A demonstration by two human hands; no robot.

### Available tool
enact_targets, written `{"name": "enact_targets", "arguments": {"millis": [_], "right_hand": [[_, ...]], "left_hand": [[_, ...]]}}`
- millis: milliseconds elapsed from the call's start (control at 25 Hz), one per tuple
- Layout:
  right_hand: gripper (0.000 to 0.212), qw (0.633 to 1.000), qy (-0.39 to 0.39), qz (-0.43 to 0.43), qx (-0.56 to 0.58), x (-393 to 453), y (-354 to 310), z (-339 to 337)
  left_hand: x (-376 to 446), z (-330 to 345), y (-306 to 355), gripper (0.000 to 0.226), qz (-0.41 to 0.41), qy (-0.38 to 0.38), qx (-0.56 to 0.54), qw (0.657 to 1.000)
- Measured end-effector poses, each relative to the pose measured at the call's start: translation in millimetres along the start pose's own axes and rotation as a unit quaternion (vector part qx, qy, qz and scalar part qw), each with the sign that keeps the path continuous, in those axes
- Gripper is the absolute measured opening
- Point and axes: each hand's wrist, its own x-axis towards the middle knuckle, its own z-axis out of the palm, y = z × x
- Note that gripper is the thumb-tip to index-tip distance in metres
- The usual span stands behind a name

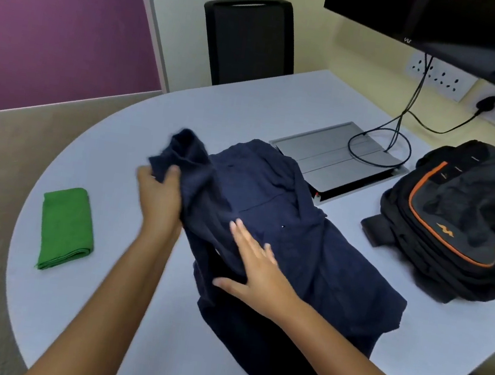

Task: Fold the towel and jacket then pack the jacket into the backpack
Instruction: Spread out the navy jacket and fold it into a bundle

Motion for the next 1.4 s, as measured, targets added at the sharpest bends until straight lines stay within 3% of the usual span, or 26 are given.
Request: {"name": "enact_targets", "arguments": {"millis": [80, 160, 200, 240, 320, 400, 480, 600, 680, 720, 760, 800, 840, 920, 960, 1000, 1080, 1160, 1240, 1320, 1400], "right_hand": [[0.067, 0.991, 0.106, 0.068, -0.053, -27.5, 49.2, 2.2], [0.049, 0.93, 0.277, 0.223, -0.093, -61.4, 104.8, -3.6], [0.052, 0.889, 0.319, 0.315, -0.094, -78.8, 128.6, -7.9], [0.06, 0.863, 0.313, 0.386, -0.088, -94.5, 148.7, -8.7], [0.078, 0.853, 0.221, 0.463, -0.093, -115.6, 172.2, -3.5], [0.087, 0.862, 0.185, 0.459, -0.108, -122.2, 184.4, 1.3], [0.087, 0.873, 0.2, 0.43, -0.115, -121.4, 192.2, -0.8], [0.07, 0.857, 0.334, 0.391, 0.039, -127.8, 193.9, -10.7], [0.06, 0.799, 0.43, 0.391, 0.152, -138.1, 191.1, -16.0], [0.059, 0.785, 0.444, 0.399, 0.166, -142.8, 191.4, -17.1], [0.061, 0.793, 0.433, 0.402, 0.147, -146.2, 192.6, -16.7], [0.065, 0.816, 0.405, 0.397, 0.113, -149.3, 195.1, -14.0], [0.069, 0.843, 0.369, 0.385, 0.071, -152.3, 198.3, -9.5], [0.075, 0.885, 0.296, 0.359, -0.021, -156.9, 203.6, -4.5], [0.076, 0.9, 0.255, 0.346, -0.076, -159.5, 208.5, -5.9], [0.075, 0.908, 0.208, 0.341, -0.125, -161.6, 212.7, -9.7], [0.064, 0.908, 0.134, 0.371, -0.144, -160.3, 213.7, -20.6], [0.047, 0.903, 0.137, 0.399, -0.078, -155.2, 210.8, -32.7], [0.04, 0.891, 0.225, 0.393, 0.017, -148.4, 203.6, -44.1], [0.04, 0.878, 0.327, 0.341, 0.08, -143.4, 184.8, -53.4], [0.041, 0.882, 0.38, 0.264, 0.096, -139.9, 156.9, -55.5]], "left_hand": [[24.6, -16.0, 19.5, 0.011, 0.008, 0.048, -0.084, 0.995], [43.9, -39.1, 28.8, 0.014, 0.02, 0.075, -0.131, 0.988], [51.3, -49.9, 26.6, 0.014, 0.022, 0.086, -0.142, 0.986], [57.7, -60.2, 18.9, 0.014, 0.015, 0.1, -0.136, 0.986], [66.9, -75.9, -6.2, 0.014, -0.022, 0.146, -0.075, 0.986], [73.3, -90.4, -38.0, 0.014, -0.074, 0.202, -0.002, 0.977], [77.9, -104.7, -64.9, 0.023, -0.106, 0.216, 0.069, 0.968], [80.6, -112.0, -96.6, 0.036, -0.172, 0.125, 0.171, 0.962], [62.8, -97.4, -110.6, 0.039, -0.104, 0.102, 0.294, 0.945], [44.5, -84.7, -117.1, 0.034, -0.012, 0.08, 0.353, 0.932], [22.3, -70.6, -124.3, 0.034, 0.083, 0.013, 0.397, 0.914], [-2.5, -56.3, -133.7, 0.037, 0.168, -0.102, 0.431, 0.881], [-27.5, -43.9, -144.5, 0.045, 0.252, -0.228, 0.461, 0.82], [-64.7, -26.8, -177.2, 0.063, 0.386, -0.422, 0.535, 0.622], [-78.1, -19.5, -186.9, 0.069, 0.407, -0.471, 0.564, 0.543], [-83.8, -13.1, -197.0, 0.071, 0.407, -0.488, 0.58, 0.511], [-84.4, -0.8, -200.9, 0.062, 0.391, -0.494, 0.61, 0.481], [-76.9, 7.9, -199.6, 0.04, 0.41, -0.483, 0.602, 0.485], [-70.5, 13.1, -183.4, 0.011, 0.416, -0.465, 0.56, 0.546], [-62.0, 11.3, -156.1, 0.028, 0.397, -0.42, 0.505, 0.641], [-48.3, 0.9, -121.4, 0.036, 0.446, -0.333, 0.446, 0.701]]}}
